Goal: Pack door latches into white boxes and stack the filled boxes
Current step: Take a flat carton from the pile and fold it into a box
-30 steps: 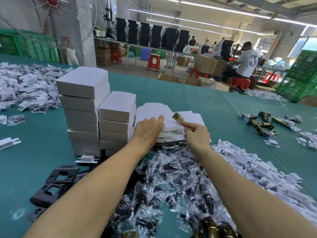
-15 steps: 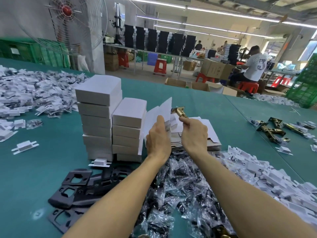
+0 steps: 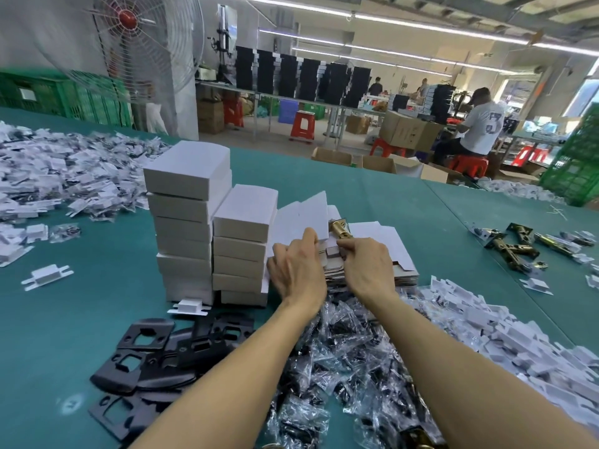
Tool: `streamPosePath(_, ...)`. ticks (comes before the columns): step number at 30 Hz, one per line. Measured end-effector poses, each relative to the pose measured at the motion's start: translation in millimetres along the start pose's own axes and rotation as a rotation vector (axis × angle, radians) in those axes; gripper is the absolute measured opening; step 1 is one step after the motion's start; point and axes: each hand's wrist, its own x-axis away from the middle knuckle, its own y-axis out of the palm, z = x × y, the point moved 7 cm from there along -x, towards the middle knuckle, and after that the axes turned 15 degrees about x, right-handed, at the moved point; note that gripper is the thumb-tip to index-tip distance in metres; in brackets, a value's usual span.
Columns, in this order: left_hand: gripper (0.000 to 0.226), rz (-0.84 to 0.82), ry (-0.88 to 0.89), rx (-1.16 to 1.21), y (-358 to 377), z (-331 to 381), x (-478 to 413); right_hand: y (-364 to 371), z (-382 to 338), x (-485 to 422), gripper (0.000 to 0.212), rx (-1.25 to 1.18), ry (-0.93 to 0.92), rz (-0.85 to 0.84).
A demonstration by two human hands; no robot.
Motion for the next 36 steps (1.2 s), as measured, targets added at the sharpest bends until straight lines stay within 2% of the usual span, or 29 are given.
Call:
streamPosePath(3,0.007,-0.133,0.047,0.006,12,3,-1,-5,11,-1,0.039,-0.183,0.168,0.019)
streamPosePath(6,0.017,-0.213,0.096,-0.068,16,4,-3,-2,20,-3,0.041,-0.453,0.367,-0.021)
streamPosePath(8,0.022,-0.235,0.12,-0.098,16,4,-2,0,14,-4,0.036,-0.494,0.379,-0.095)
streamPosePath(10,0.023,-0.272,0.149,-0.11,17,5,0,4,8,-5,0.028,-0.5,0.372,-0.15)
streamPosePath(14,0.022,-0.336,0.181,-0.073,15,8,-3,11,1,-9,0.042,-0.463,0.381,-0.19)
streamPosePath(17,0.014,-0.369,0.148,-0.033,11,7,-3,19,3,-11,0.026,-0.361,0.364,-0.198)
streamPosePath(22,0.008,-0.423,0.094,0.02,9,6,-1,25,4,-5,0.025,-0.229,0.323,-0.165)
streamPosePath(27,0.021,-0.443,0.064,0.093,5,5,-2,27,2,-4,0.041,-0.246,0.374,-0.161)
streamPosePath(33,0.023,-0.435,0.023,0.044,7,1,1,28,1,-3,0.037,-0.206,0.343,-0.13)
streamPosePath(36,0.037,-0.435,-0.034,0.036,8,-2,0,28,3,-1,0.034,-0.25,0.362,-0.091)
